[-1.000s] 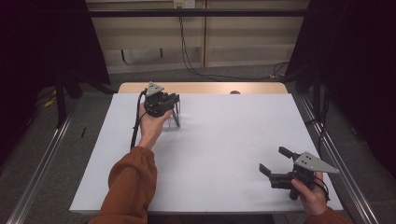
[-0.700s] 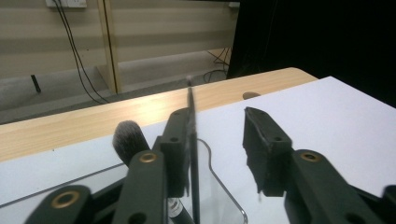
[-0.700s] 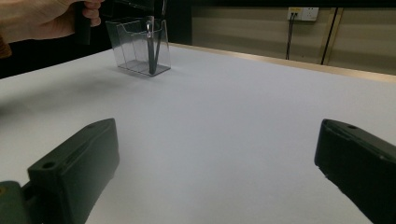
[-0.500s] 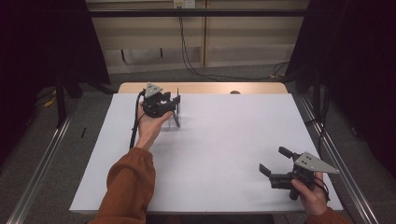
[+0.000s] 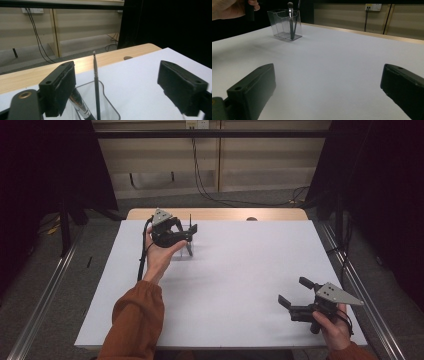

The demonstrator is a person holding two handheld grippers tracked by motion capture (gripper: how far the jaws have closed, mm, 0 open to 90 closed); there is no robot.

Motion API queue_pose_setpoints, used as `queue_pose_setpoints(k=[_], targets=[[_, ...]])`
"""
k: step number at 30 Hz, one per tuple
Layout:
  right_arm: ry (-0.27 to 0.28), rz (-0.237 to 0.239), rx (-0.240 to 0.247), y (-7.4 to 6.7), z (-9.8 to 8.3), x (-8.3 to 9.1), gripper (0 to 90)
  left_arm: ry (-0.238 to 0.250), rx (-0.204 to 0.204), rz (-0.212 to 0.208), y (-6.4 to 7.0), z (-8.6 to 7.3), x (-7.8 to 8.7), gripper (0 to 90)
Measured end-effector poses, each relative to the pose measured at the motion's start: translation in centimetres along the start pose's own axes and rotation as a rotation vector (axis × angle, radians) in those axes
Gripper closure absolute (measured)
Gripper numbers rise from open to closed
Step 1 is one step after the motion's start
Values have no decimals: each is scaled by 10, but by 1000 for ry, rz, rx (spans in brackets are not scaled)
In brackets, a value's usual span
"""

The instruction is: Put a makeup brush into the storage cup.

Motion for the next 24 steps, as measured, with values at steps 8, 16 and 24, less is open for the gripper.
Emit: queue_pose_setpoints(k=[8, 16, 24], targets=[[-3, 0, -10, 5, 0, -3, 0, 21, 0, -52, 7, 2, 8, 68], [-2, 4, -8, 4, 0, -2, 0, 18, -27, -50, 8, -3, 17, 33], [1, 1, -3, 2, 0, -1, 0, 4, -48, -48, 9, -7, 27, 16]])
Point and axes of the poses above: each handheld gripper's, and its own axes: x roughly backward along the jaws, z roughly out of its top, y roughly to its right, the point moved 5 cm from there along -x, roughly forward along the jaws, and after that the axes turned 14 degrees about -y, right-handed, at the moved point
